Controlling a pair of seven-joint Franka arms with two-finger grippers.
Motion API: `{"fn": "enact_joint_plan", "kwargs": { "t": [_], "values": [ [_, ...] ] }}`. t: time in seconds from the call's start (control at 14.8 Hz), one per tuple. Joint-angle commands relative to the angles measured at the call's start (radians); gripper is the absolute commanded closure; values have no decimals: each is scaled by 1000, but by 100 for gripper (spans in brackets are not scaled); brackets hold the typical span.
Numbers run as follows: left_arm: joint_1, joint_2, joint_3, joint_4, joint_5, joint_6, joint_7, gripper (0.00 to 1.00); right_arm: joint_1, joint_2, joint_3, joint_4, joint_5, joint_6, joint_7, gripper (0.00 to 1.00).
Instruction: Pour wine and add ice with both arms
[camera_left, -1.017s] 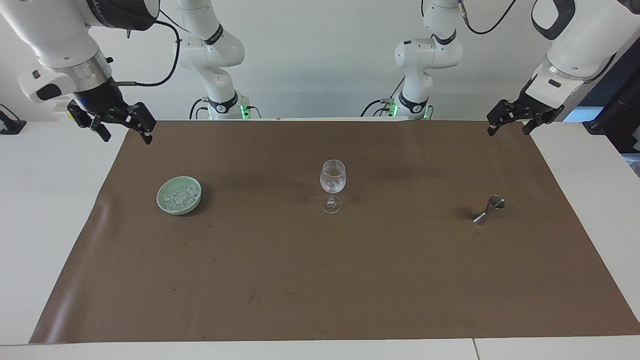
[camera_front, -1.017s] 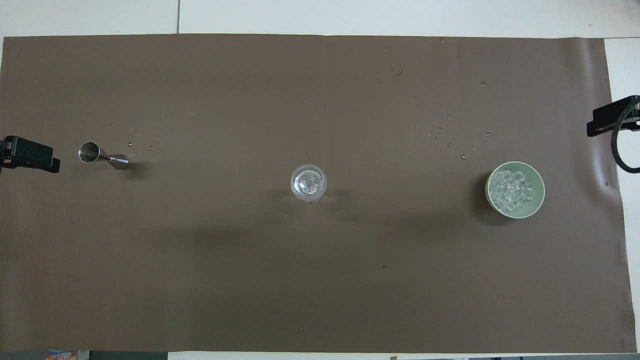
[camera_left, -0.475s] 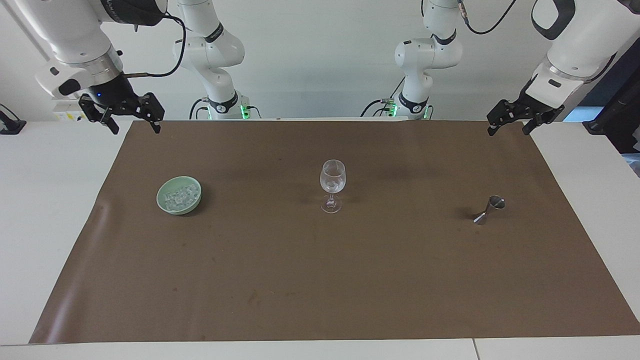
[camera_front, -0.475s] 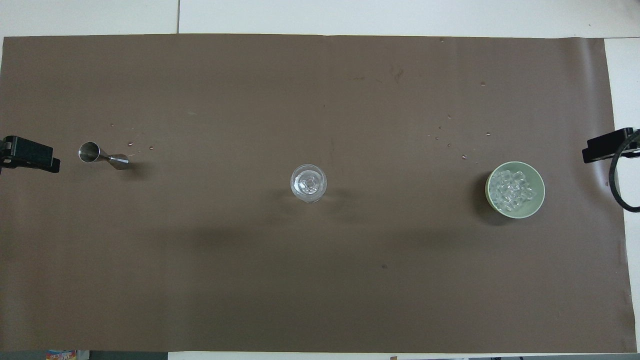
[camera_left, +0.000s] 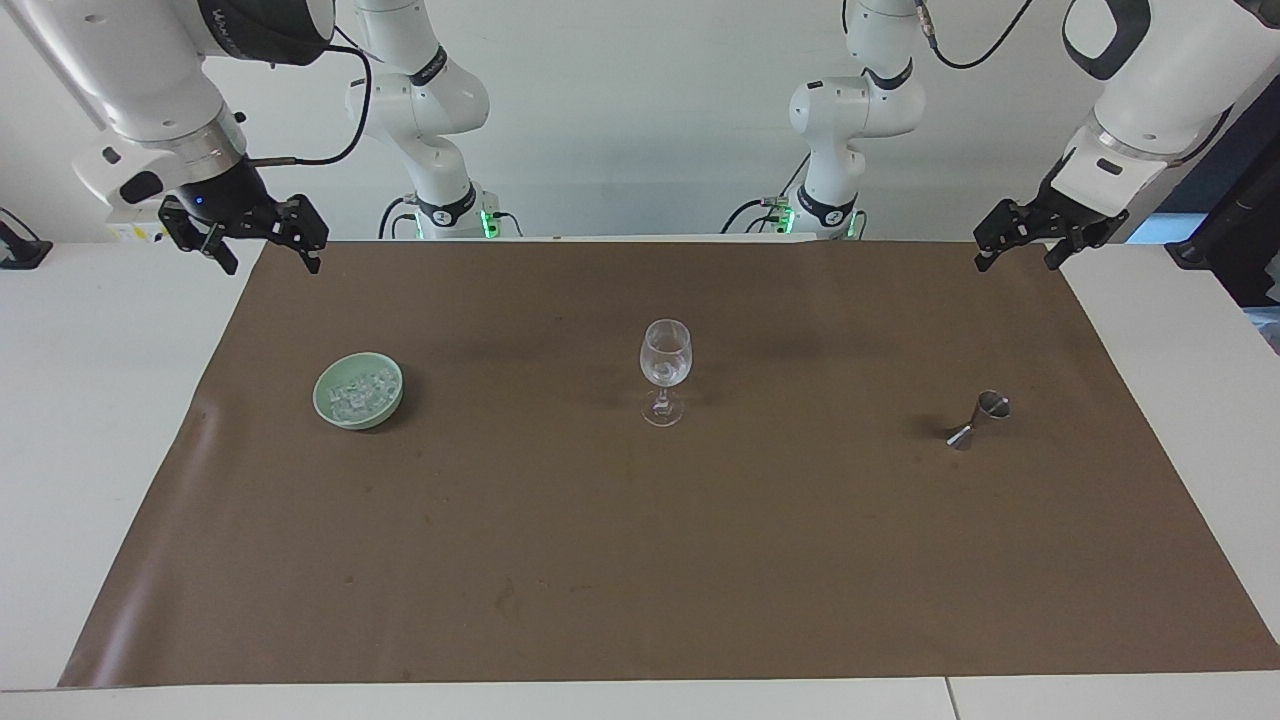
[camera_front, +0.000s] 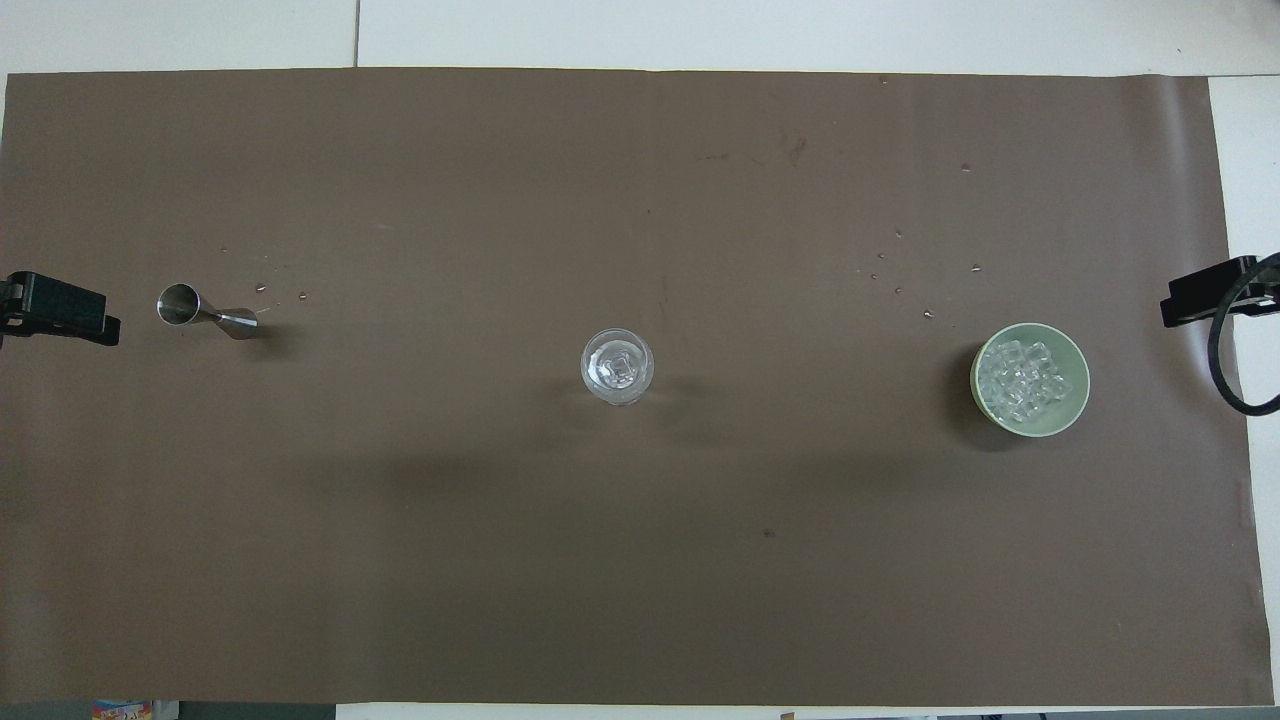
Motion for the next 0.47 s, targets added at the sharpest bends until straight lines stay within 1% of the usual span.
{"fn": "enact_joint_plan", "kwargs": {
  "t": [0.0,0.2,0.41],
  "values": [
    [4,-14,0,-19,-3,12,11,0,-25,-8,4,-13,-10,11,-21,0],
    [4,-14,0,-19,-3,12,11,0,-62,-10,4,-10,1,7,-27,0],
    [4,-14,0,-19,-3,12,11,0,-52,-11,5,-13,2,17,-26,0]
  ]
}}
